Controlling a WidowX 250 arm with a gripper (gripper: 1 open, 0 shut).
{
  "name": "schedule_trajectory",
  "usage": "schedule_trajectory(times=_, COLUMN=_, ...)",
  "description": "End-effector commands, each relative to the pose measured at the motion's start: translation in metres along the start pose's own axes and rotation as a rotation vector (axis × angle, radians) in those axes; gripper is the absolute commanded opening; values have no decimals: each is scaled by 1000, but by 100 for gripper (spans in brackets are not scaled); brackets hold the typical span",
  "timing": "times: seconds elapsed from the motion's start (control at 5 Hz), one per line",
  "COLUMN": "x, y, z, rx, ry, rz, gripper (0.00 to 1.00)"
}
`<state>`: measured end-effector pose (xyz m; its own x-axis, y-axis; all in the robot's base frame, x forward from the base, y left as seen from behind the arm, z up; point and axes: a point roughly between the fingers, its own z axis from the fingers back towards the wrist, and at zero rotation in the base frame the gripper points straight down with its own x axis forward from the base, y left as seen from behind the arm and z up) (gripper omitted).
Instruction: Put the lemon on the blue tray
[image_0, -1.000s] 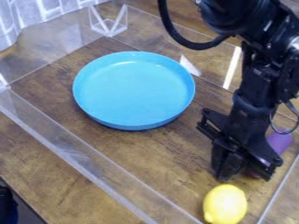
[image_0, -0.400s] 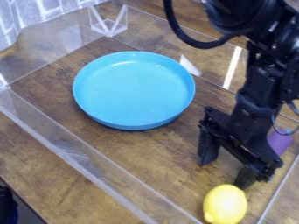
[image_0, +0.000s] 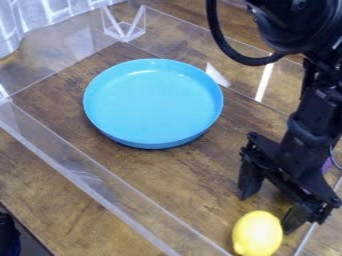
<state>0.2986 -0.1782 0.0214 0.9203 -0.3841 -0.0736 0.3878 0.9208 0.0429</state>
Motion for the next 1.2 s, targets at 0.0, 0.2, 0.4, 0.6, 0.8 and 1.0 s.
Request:
schedule_trajectory(times=0.0, x=-1, y=-5, z=5, rx=0, ry=-16, rz=-43, gripper=100)
schedule_trajectory(times=0.2, x=-7, y=-6, z=2, rx=1, ry=-5, rz=-37, gripper=100)
schedule_trajectory(times=0.4, x=-13, y=-9, z=1, rx=1, ry=6, rz=-33, gripper=100)
schedule_trajectory(times=0.6, x=-19, y=-13, z=0, rx=0, ry=21, rz=-27, gripper=100)
schedule_trajectory(times=0.8, x=-21, y=-16, z=0, rx=0, ry=36, rz=-47, gripper=100)
schedule_trajectory(times=1.0, x=-24, y=-17, z=-1, rx=1, ry=52, rz=-69, gripper=100)
